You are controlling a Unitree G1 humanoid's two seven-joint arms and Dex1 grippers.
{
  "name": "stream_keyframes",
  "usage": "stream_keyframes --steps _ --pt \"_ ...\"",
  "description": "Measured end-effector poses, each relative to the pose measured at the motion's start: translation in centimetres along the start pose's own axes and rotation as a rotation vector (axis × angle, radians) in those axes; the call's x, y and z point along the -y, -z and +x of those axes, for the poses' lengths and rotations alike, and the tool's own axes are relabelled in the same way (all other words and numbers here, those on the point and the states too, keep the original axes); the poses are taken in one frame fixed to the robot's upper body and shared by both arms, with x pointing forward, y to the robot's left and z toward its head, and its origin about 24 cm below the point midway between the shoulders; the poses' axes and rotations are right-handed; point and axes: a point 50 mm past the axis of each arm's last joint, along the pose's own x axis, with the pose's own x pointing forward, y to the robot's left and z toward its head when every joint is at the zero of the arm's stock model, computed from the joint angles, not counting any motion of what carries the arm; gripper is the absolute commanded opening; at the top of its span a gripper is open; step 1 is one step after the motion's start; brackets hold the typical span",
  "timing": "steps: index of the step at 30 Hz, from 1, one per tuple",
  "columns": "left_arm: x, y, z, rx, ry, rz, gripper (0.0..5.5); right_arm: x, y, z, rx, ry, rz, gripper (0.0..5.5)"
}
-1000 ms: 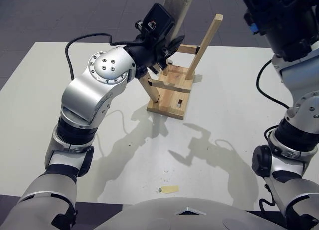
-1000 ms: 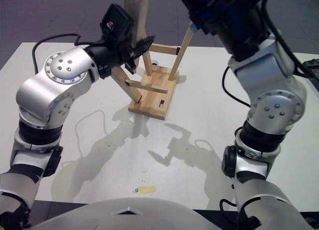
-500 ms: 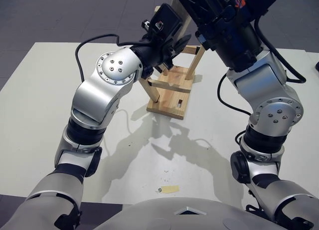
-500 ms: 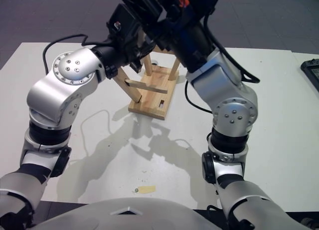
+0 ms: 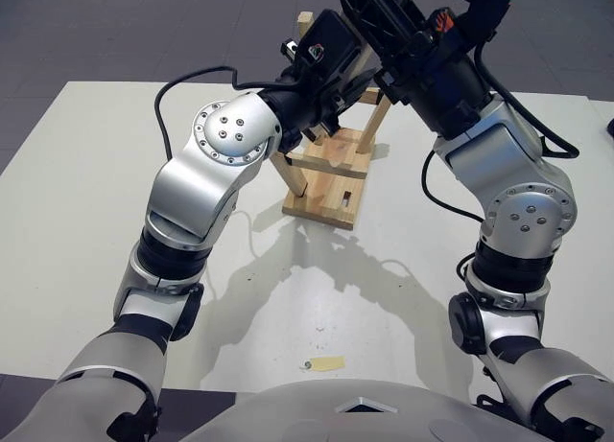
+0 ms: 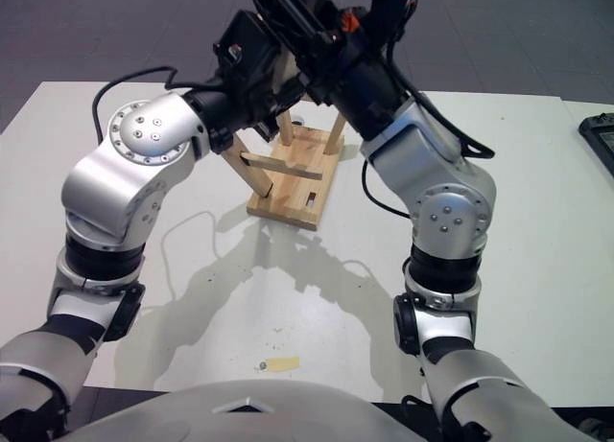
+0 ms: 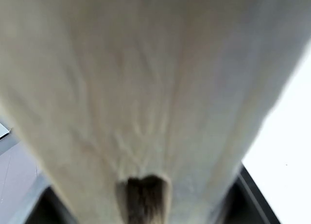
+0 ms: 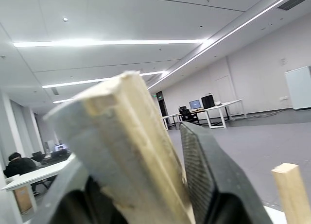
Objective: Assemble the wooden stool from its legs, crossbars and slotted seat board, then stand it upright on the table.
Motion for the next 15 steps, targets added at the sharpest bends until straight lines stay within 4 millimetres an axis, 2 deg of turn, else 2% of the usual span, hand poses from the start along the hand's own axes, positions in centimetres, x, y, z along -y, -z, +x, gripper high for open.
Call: stream_keyframes --steps 6,7,10,15 --pt "-0.04 0.03 -0.01 -0.004 0.002 0.008 2.05 0.22 -0.03 -0.07 -0.015 0.015 -0.023 1.49" --pt "-0.03 0.04 -0.01 -0.004 0.003 0.009 2.41 0.23 -0.03 -0.08 -0.017 0.015 -0.025 1.49" --pt "-0.24 -0.05 -0.06 0.005 -0.013 0.028 2.83 0.02 0.27 -0.02 -0.032 -0.003 -0.013 1.27" --pt "-0.25 -0.77 -0.21 0.074 0.002 0.069 3.63 0.14 0.40 -0.18 -0.037 0.007 -0.012 1.22"
